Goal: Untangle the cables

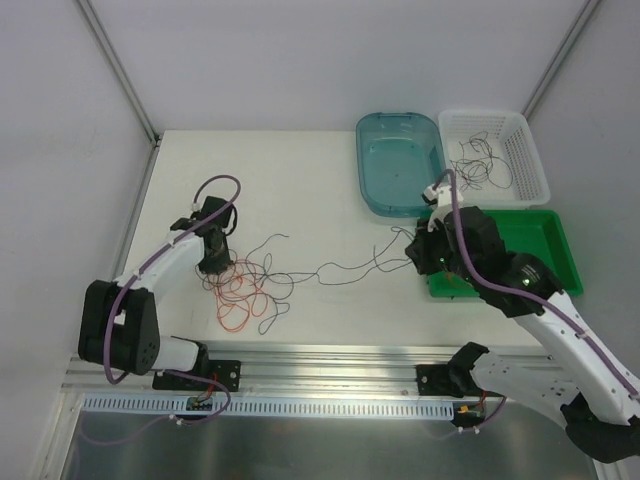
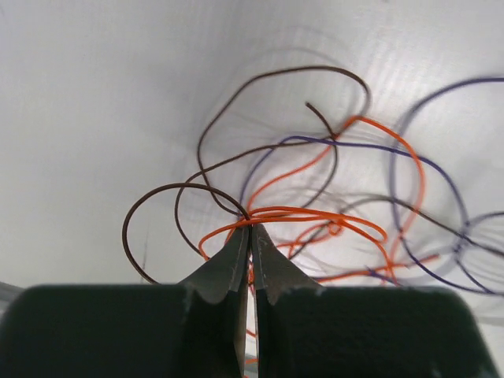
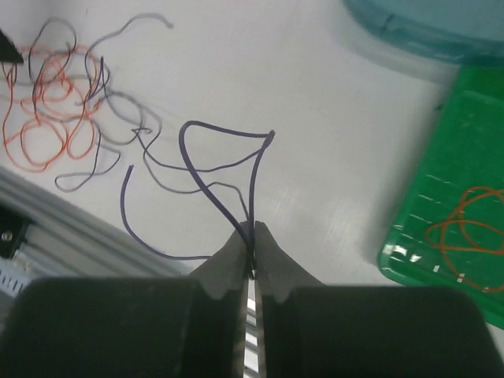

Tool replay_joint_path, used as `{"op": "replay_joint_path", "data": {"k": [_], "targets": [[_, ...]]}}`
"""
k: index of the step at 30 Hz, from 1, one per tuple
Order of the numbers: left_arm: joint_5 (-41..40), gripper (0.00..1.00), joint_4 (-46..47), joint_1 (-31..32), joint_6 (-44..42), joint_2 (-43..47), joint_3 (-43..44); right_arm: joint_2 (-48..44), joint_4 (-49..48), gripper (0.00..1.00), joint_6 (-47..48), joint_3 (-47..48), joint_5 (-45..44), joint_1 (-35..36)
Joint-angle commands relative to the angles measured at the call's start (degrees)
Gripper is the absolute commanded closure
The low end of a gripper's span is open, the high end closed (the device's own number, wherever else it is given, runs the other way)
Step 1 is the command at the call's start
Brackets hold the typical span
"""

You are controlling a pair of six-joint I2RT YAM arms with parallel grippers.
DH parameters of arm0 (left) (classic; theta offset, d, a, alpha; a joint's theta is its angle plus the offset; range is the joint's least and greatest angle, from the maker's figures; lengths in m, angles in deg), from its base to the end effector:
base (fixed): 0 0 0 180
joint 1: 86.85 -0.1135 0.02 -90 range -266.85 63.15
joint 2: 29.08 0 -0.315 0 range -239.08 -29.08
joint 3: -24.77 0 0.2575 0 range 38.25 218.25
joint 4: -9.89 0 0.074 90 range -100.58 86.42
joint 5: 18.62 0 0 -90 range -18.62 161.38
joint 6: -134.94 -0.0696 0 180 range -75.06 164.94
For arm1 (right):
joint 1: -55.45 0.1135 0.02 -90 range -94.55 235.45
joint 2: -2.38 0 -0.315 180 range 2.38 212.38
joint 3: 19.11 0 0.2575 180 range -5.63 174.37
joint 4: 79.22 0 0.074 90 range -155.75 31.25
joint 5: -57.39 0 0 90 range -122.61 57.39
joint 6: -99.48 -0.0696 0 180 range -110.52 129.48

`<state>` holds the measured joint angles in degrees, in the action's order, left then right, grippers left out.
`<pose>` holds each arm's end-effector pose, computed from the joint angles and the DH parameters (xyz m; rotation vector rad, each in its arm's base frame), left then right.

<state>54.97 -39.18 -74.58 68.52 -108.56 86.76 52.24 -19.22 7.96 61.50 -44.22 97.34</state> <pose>0.2622 -0.0369 0.2167 -0.3413 2.6395 0.1951 0.1302 0.0979 0.4165 -0.6002 1.9912 0.2539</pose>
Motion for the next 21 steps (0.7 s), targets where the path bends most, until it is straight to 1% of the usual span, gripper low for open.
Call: {"op": "replay_joint_path", "data": {"k": [1,3,4,5,6,7,8,9,10,11,13,14,17,18,20,21], "targets": [[7.66,1.0,-1.23,0.9,1.04,6.96,2.37,6.36,-7.57,0.94,-1.02,-6.3,15.12,0.74],[10.94,1.0,-1.32,3.27,0.42,11.79,3.51,8.74,-12.22,0.92,-2.17,-10.5,17.58,1.0],[13.48,1.0,-1.32,6.07,0.42,13.46,5.17,11.8,-13.29,0.89,-2.61,-11.23,18.46,0.91],[14.81,1.0,-1.32,7.4,0.51,16.96,6.23,13.14,-13.91,0.86,-2.87,-11.76,19.78,0.91],[15.78,1.0,-1.41,8.72,0.94,18.82,7.46,14.28,-14.44,0.78,-2.96,-11.85,19.88,1.17],[16.31,1.0,-1.41,10.13,1.21,20.4,10.09,15.08,-14.62,0.75,-3.05,-12.2,19.79,1.26],[20.23,1.0,-1.41,11.97,1.47,23.12,11.59,15.43,-14.88,0.67,-2.96,-12.29,19.7,1.35],[22.01,1.0,-1.32,12.68,1.82,24.19,13.08,15.18,-15.4,0.63,-2.88,-12.2,19.7,1.44],[24.64,1.0,-1.32,13.04,1.83,24.98,15.71,14.74,-15.76,0.6,-2.7,-12.11,19.79,1.35],[29.02,1.0,-1.32,13.21,2.0,25.86,16.87,13.51,-15.85,0.54,-2.0,-11.94,19.79,1.44],[32.48,1.0,-1.23,13.3,3.23,26.57,18.89,12.02,-16.29,0.48,-0.95,-11.15,20.23,1.62],[33.97,1.0,-1.23,13.3,3.84,26.66,19.16,10.09,-16.9,0.42,-0.42,-11.15,20.75,1.79],[36.08,1.0,-0.88,13.48,5.87,26.14,19.34,7.88,-20.67,0.37,1.08,-11.32,24.34,2.67],[37.22,1.0,-0.79,13.83,6.74,25.87,19.34,7.27,-23.81,0.35,1.17,-11.58,25.23,3.63],[38.11,1.0,-0.35,14.44,7.8,25.17,19.86,7.61,-26.99,0.32,0.64,-11.94,28.29,4.6],[38.63,1.0,-0.09,14.97,8.33,24.99,20.39,8.48,-30.84,0.31,-0.32,-12.11,28.84,6.08]]}}
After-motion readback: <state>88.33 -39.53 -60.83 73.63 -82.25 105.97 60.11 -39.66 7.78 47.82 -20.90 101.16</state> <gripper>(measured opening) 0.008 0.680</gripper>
